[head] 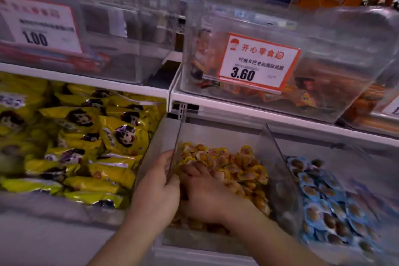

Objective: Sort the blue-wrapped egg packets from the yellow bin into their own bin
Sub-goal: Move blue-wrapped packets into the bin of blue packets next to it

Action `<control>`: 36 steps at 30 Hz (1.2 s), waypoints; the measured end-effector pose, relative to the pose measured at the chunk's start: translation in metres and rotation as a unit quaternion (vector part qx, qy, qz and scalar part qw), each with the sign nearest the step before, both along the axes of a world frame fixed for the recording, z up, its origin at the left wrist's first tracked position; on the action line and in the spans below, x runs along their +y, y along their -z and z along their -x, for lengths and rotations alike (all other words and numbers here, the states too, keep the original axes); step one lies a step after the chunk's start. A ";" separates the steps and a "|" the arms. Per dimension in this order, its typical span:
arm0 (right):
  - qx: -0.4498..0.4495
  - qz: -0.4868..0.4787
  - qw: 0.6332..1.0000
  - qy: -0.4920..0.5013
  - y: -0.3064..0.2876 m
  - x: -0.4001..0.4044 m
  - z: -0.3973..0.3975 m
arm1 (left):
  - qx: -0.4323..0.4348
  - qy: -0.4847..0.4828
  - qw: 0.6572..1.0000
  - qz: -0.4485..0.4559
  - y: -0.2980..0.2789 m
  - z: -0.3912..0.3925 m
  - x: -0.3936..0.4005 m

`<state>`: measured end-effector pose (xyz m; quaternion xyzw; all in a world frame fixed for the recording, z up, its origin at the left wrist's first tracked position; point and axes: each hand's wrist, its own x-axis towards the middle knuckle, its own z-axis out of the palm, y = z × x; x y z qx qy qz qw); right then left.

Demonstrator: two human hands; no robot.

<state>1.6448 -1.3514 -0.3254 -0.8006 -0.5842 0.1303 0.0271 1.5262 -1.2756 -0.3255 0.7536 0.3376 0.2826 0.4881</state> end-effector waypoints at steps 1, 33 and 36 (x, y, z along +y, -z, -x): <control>-0.016 0.009 1.000 0.004 0.003 0.007 -0.007 | 0.012 -0.002 1.000 -0.018 -0.001 0.002 -0.002; -0.183 0.108 0.976 -0.055 -0.016 0.013 -0.117 | 0.020 0.036 0.999 -0.033 -0.008 0.010 -0.001; -0.160 0.111 0.981 -0.004 -0.017 0.007 -0.131 | 0.018 0.032 0.999 -0.032 -0.009 0.009 0.000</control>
